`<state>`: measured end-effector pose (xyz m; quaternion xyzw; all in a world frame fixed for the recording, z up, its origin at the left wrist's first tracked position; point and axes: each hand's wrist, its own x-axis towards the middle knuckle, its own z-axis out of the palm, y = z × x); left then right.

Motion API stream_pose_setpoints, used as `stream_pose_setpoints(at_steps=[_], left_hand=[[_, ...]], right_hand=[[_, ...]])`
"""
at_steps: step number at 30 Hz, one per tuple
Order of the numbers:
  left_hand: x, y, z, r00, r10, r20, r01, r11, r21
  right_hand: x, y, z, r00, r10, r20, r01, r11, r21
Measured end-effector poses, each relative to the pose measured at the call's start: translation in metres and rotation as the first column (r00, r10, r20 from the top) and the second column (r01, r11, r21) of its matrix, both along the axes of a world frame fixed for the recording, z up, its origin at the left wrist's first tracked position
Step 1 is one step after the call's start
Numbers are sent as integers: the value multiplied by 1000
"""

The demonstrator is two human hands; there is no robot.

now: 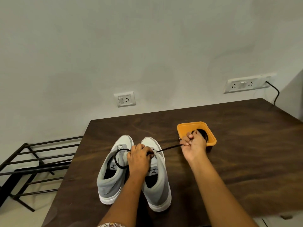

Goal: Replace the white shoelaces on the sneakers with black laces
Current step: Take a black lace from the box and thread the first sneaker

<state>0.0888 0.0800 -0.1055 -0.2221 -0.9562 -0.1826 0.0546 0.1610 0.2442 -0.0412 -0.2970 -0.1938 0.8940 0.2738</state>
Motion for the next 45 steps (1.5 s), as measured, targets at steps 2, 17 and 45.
stream_pose_setpoints(at_steps=[2,17,45], left_hand=[[0,-1,2,1000,19,13,-19,1000,-17],[32,7,-13,973,63,222,-149,905,399],[36,12,6,939,63,337,-149,961,234]], right_hand=[[0,1,5,951,140,274,-266,824,500],[4,-29,-33,947,181,267,-315,700,641],[29,-12,55,826,263,498,-561,460,688]])
